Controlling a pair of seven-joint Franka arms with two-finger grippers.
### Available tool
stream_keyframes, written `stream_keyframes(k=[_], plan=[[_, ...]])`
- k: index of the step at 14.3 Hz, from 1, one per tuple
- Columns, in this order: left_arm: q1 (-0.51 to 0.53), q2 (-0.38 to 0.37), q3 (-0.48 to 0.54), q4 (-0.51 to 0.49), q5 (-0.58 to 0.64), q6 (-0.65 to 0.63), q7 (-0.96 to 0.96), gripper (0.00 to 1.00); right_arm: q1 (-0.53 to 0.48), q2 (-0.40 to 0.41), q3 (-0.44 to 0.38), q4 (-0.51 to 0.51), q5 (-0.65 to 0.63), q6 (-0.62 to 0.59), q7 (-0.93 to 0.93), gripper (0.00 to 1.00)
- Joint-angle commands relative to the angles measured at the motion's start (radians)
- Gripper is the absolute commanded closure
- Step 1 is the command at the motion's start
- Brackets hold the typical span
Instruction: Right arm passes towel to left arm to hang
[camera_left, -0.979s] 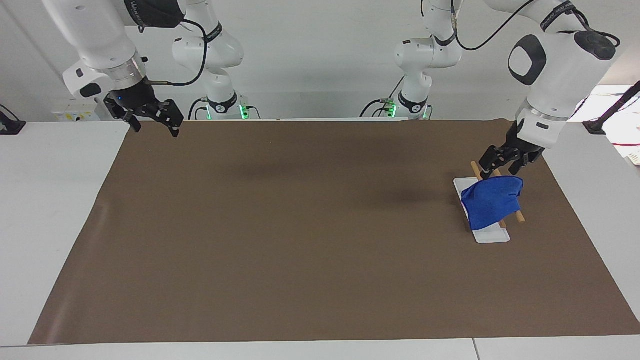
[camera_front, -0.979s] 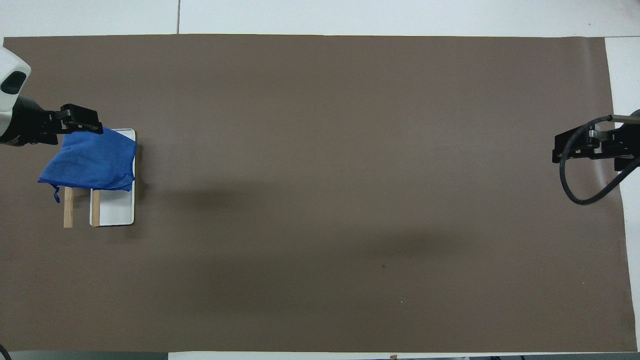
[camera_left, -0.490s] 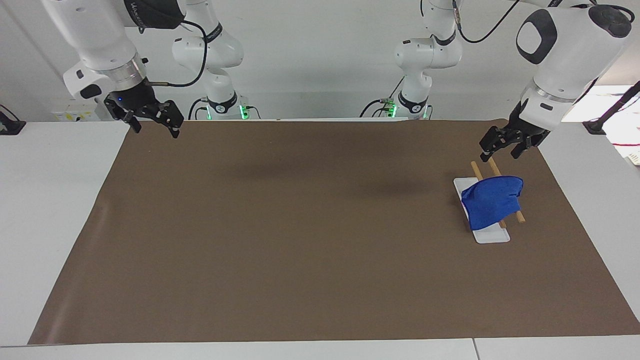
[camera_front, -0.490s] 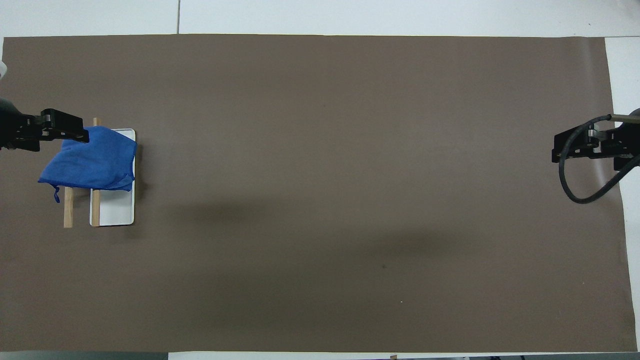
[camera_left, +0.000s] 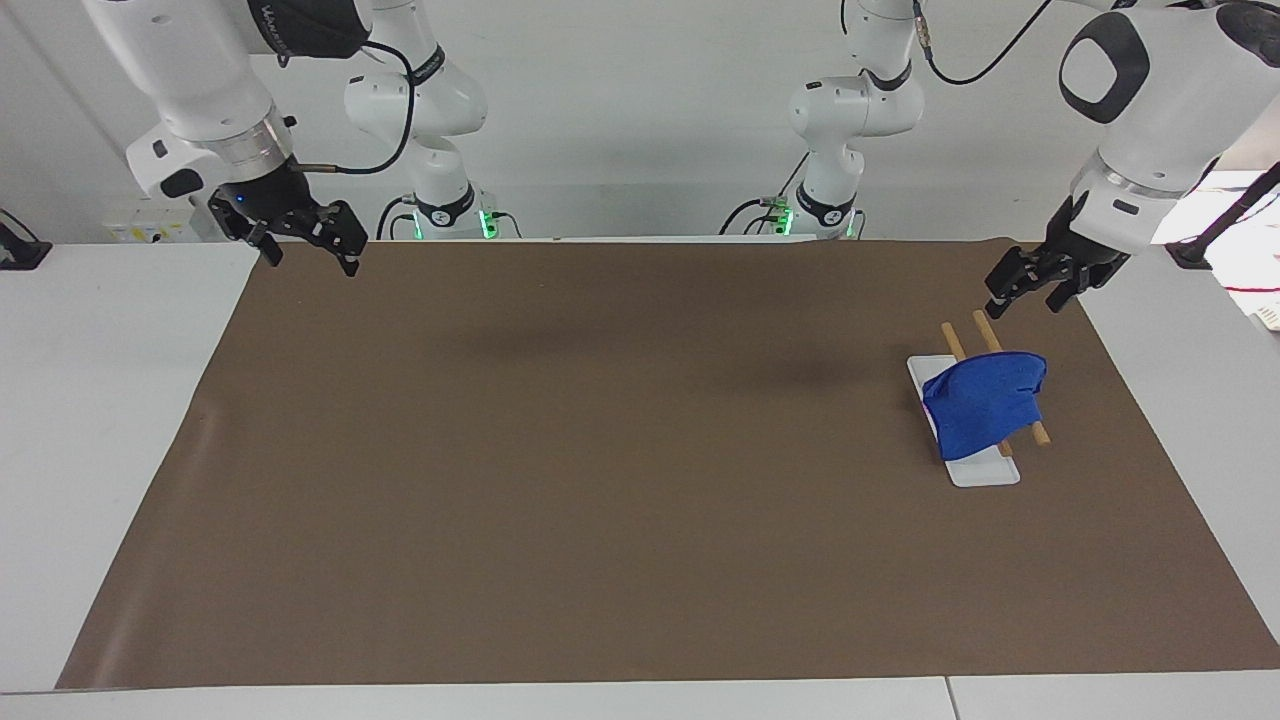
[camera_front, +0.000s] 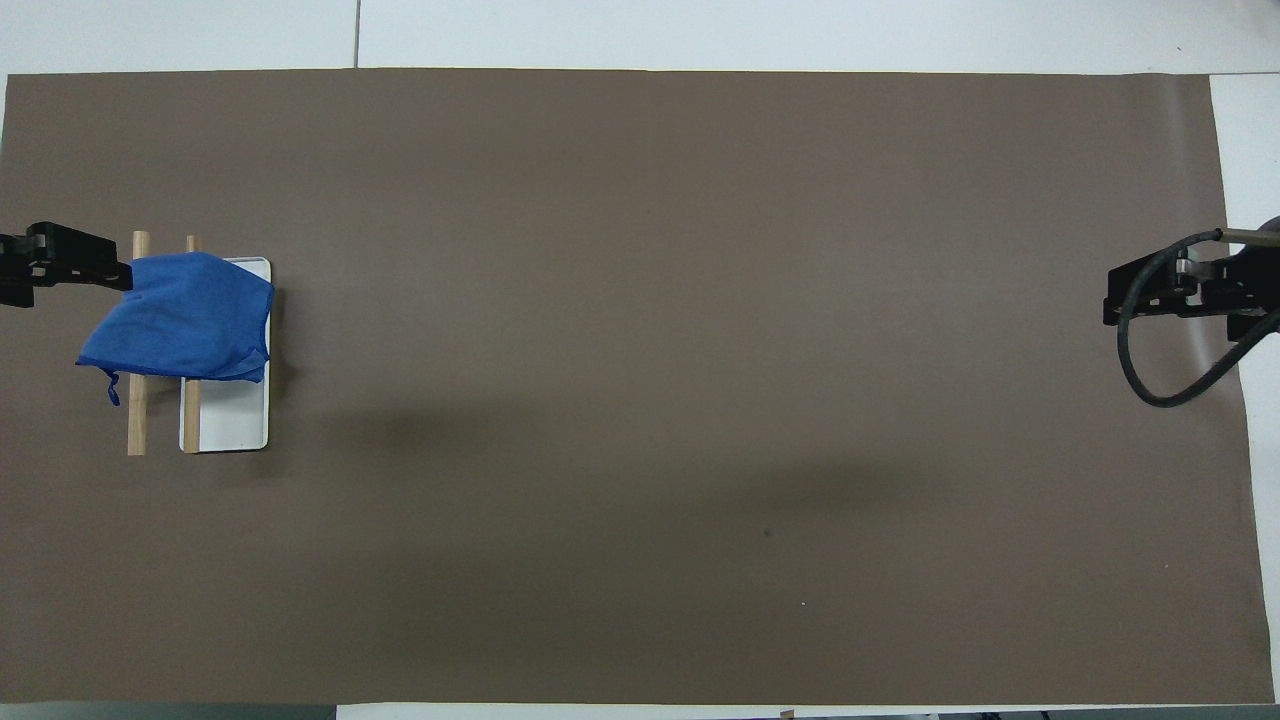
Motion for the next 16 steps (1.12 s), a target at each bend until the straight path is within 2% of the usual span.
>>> stream_keyframes(k=[1, 16], plan=[[0.006, -0.007, -0.001, 0.002, 0.016, -0.015, 0.020, 0.08, -0.007, 0.008, 0.006, 0.018, 0.002, -0.008, -0.037, 0.00], [0.002, -0.018, 0.001, -0.024, 0.018, -0.014, 0.043, 0.07, -0.009, 0.008, 0.006, 0.015, 0.005, -0.006, -0.069, 0.00]])
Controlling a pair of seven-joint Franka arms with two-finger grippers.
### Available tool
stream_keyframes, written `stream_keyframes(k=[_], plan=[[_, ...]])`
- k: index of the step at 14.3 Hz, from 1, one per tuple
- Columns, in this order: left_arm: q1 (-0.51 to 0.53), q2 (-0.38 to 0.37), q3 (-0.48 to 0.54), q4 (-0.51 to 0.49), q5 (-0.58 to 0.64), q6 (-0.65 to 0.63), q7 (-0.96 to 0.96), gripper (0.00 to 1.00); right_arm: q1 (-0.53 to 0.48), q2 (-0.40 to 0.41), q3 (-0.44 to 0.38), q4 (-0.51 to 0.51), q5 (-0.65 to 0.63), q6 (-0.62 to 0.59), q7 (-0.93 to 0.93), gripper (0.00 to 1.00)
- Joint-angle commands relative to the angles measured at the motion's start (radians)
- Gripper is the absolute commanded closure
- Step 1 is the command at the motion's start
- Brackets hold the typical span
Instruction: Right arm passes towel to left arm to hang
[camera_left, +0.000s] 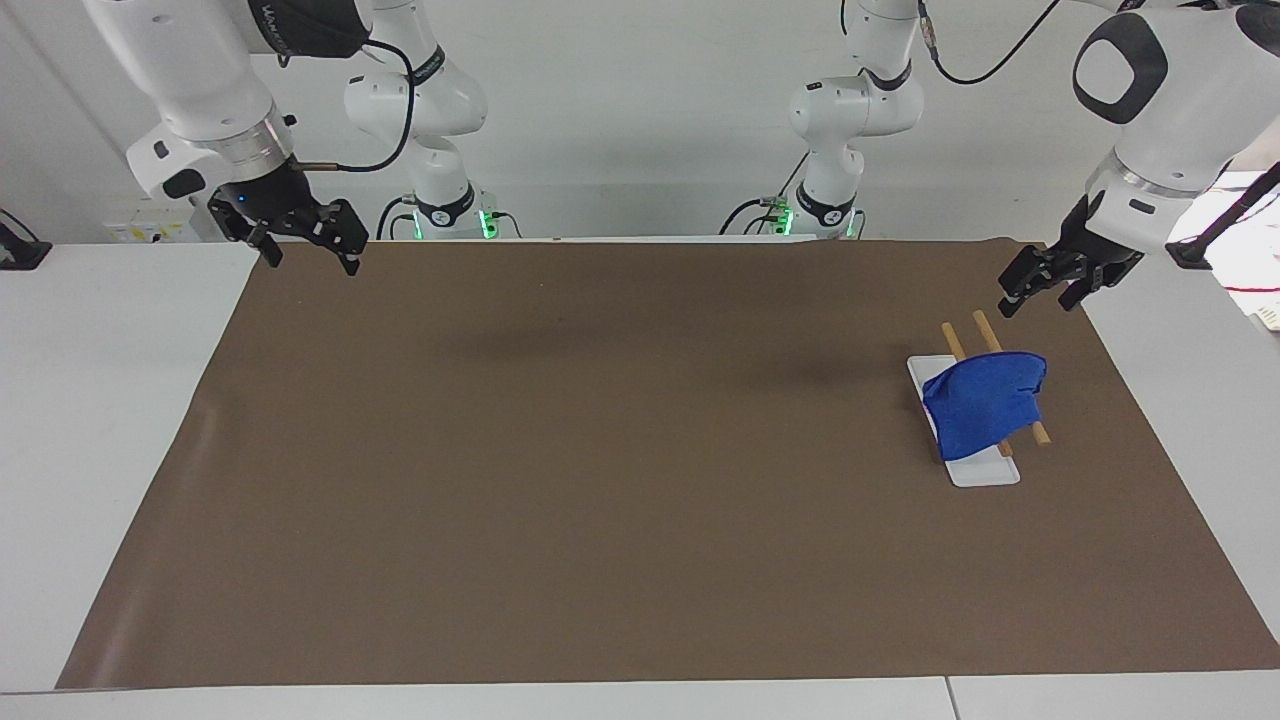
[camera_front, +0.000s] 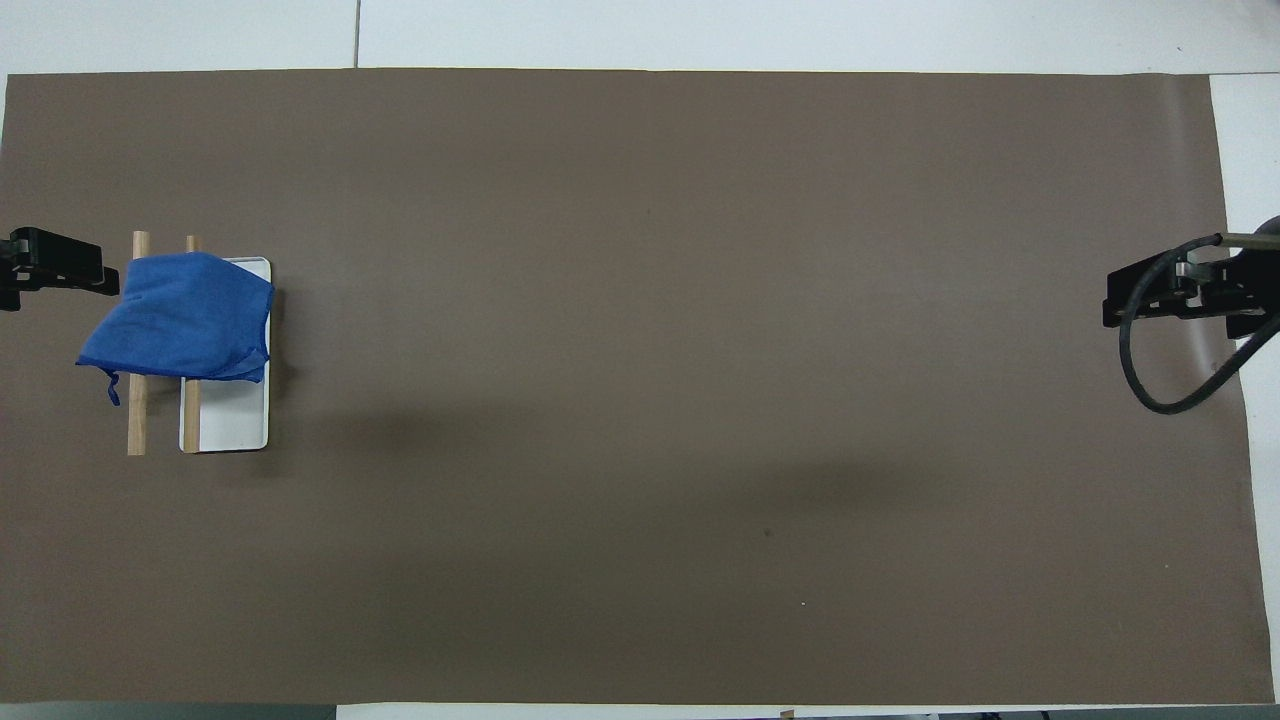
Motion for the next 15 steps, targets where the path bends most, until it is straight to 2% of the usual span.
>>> stream_keyframes(k=[1, 7, 10, 12, 15], plan=[[-0.009, -0.018, 0.001, -0.020, 0.018, -0.011, 0.018, 0.07, -0.009, 0.008, 0.006, 0.015, 0.004, -0.006, -0.031, 0.00], [-0.015, -0.024, 0.000, -0.033, 0.022, -0.009, 0.027, 0.07, -0.009, 0.008, 0.006, 0.015, 0.004, -0.006, -0.031, 0.00], [-0.015, -0.024, 0.000, -0.031, 0.042, -0.014, 0.104, 0.06, -0.008, 0.006, 0.006, 0.012, 0.004, -0.006, -0.025, 0.00], [-0.015, -0.024, 0.000, -0.029, 0.042, -0.012, 0.104, 0.01, -0.009, 0.006, 0.006, 0.012, 0.004, -0.005, -0.031, 0.00], [-0.015, -0.024, 0.000, -0.029, 0.042, -0.014, 0.101, 0.00, -0.009, 0.006, 0.006, 0.012, 0.004, -0.006, -0.031, 0.00]])
